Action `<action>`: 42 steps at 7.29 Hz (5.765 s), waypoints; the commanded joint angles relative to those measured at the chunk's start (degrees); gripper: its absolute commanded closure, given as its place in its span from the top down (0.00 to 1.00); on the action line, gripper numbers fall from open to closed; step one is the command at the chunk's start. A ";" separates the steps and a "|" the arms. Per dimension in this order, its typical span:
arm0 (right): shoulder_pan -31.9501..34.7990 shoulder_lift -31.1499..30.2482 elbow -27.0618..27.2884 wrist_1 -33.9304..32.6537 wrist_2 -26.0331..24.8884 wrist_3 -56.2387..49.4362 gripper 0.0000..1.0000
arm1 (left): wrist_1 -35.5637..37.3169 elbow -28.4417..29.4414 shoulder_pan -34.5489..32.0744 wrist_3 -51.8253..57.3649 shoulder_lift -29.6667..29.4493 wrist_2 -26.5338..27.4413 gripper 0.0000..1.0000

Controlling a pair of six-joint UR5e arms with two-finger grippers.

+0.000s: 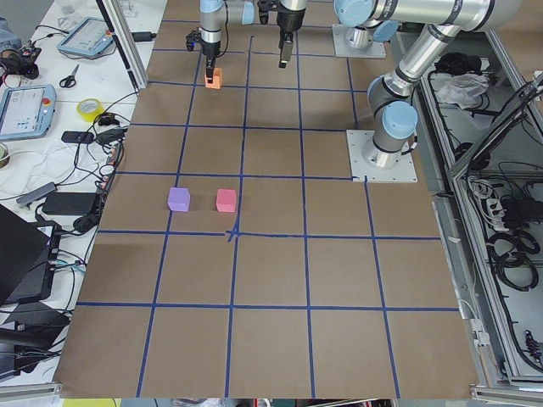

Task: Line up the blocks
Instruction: 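Carry the orange cube with the right gripper toward the table center, then open the right gripper and lift away while the left arm rises, then reach the left gripper to the orange cube and grasp it, then lift the orange cube with the left gripper toward the purple cube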

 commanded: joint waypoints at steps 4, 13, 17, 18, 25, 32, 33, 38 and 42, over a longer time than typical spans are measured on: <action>1.11 0.78 -0.42 0.29 0.50 1.88 1.00 | 5.39 7.32 0.02 1.54 -8.41 -0.27 1.00; -12.06 -24.67 9.04 24.43 -2.31 -10.41 1.00 | 33.25 7.32 -3.21 -17.11 -34.14 -10.90 1.00; -14.96 -31.74 15.04 21.75 -2.66 -15.07 1.00 | 43.82 9.50 -9.73 -4.90 -44.00 -10.29 1.00; -15.75 -31.83 14.61 22.70 -3.79 -14.20 1.00 | 43.73 10.21 -10.26 -7.75 -45.59 -10.03 1.00; -16.02 -38.42 16.36 27.27 -6.44 -15.16 1.00 | 40.85 16.18 -14.30 -62.18 -53.42 -7.67 1.00; -16.11 -40.27 18.47 29.74 -6.52 -19.47 1.00 | 40.74 17.86 -14.22 -56.95 -54.41 -8.62 0.27; -16.11 -40.27 18.48 29.74 -6.62 -19.29 1.00 | 40.57 17.86 -12.74 -47.25 -53.09 -8.01 0.21; -17.34 -41.14 18.48 32.11 -5.21 -19.20 1.00 | 25.12 17.52 2.55 -7.95 -45.25 -10.51 0.20; -17.34 -41.50 18.48 32.46 -2.22 -19.99 1.00 | 20.87 17.17 10.17 13.94 -43.31 3.52 0.20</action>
